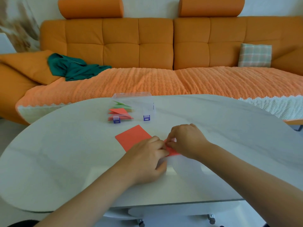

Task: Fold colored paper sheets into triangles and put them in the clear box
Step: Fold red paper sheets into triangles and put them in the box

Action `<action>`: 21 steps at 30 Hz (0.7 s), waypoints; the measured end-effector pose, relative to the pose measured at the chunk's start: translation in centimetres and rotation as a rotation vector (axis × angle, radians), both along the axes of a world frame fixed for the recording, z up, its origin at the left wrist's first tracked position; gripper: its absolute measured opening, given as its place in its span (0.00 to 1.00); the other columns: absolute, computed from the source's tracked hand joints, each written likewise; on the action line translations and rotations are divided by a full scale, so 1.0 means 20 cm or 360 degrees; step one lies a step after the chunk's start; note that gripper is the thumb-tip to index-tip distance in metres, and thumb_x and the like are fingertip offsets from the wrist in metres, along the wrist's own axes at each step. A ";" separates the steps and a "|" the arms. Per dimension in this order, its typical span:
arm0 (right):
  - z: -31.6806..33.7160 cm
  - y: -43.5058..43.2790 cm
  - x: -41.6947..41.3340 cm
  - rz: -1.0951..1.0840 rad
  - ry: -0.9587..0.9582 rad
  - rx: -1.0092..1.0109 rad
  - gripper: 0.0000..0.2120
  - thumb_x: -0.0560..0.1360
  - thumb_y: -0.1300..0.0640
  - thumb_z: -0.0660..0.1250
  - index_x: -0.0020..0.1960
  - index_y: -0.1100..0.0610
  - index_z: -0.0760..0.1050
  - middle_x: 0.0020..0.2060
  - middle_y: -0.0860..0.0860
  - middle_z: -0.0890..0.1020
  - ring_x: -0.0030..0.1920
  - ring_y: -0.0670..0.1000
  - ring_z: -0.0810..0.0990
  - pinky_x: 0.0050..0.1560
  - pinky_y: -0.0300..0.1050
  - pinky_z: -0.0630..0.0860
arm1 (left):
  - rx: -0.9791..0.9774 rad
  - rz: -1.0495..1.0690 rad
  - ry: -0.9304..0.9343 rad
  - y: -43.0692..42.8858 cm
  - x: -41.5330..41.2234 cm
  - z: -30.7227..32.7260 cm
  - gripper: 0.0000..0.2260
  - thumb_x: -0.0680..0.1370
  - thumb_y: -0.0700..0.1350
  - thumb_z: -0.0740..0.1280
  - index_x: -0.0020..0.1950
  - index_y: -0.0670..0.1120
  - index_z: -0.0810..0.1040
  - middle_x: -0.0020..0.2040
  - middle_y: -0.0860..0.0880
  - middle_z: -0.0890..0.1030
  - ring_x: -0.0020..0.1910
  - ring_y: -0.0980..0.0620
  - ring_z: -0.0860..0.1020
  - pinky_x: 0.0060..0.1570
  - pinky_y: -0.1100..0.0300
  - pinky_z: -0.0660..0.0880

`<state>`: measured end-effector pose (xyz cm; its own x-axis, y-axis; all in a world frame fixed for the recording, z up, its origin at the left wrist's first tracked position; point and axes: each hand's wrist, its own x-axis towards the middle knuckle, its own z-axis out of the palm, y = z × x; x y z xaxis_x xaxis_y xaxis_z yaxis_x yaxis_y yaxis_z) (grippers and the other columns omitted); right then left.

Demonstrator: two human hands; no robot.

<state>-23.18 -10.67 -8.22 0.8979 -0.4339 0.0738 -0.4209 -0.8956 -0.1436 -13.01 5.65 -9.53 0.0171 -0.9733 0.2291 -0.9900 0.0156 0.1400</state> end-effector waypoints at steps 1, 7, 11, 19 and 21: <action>0.00 0.00 0.00 -0.0017 0.0011 0.0006 0.11 0.77 0.49 0.62 0.50 0.42 0.84 0.48 0.42 0.82 0.50 0.48 0.78 0.57 0.46 0.68 | -0.0025 -0.0016 -0.0002 0.01 -0.01 0.00 0.14 0.75 0.49 0.59 0.50 0.48 0.83 0.49 0.52 0.79 0.49 0.51 0.71 0.48 0.55 0.71; 0.01 0.02 -0.01 -0.0044 0.0012 0.0030 0.11 0.78 0.51 0.61 0.49 0.44 0.83 0.50 0.43 0.82 0.51 0.49 0.77 0.56 0.46 0.68 | -0.0032 0.0033 -0.0127 0.04 -0.06 -0.02 0.15 0.75 0.50 0.57 0.47 0.47 0.82 0.46 0.51 0.79 0.46 0.49 0.70 0.58 0.59 0.67; 0.01 0.03 -0.02 -0.0016 -0.0007 0.0011 0.10 0.78 0.50 0.62 0.45 0.46 0.82 0.49 0.43 0.82 0.50 0.48 0.78 0.53 0.45 0.67 | -0.0009 0.0109 0.0007 0.08 -0.10 -0.04 0.18 0.76 0.51 0.55 0.56 0.47 0.81 0.53 0.52 0.79 0.51 0.52 0.72 0.45 0.60 0.71; -0.05 0.06 -0.06 0.0189 -0.0214 -0.0352 0.08 0.76 0.52 0.66 0.45 0.46 0.84 0.40 0.46 0.80 0.41 0.51 0.74 0.40 0.45 0.64 | 0.0011 0.0199 0.0112 0.11 -0.12 -0.04 0.19 0.77 0.54 0.57 0.66 0.51 0.75 0.59 0.54 0.75 0.58 0.54 0.70 0.52 0.56 0.75; -0.06 0.07 -0.09 0.0274 -0.0376 -0.0301 0.05 0.73 0.55 0.71 0.43 0.47 0.85 0.37 0.46 0.80 0.38 0.52 0.74 0.38 0.44 0.62 | 0.0007 0.0178 0.0142 0.11 -0.12 -0.05 0.21 0.78 0.54 0.58 0.71 0.54 0.73 0.63 0.56 0.73 0.59 0.55 0.69 0.55 0.58 0.73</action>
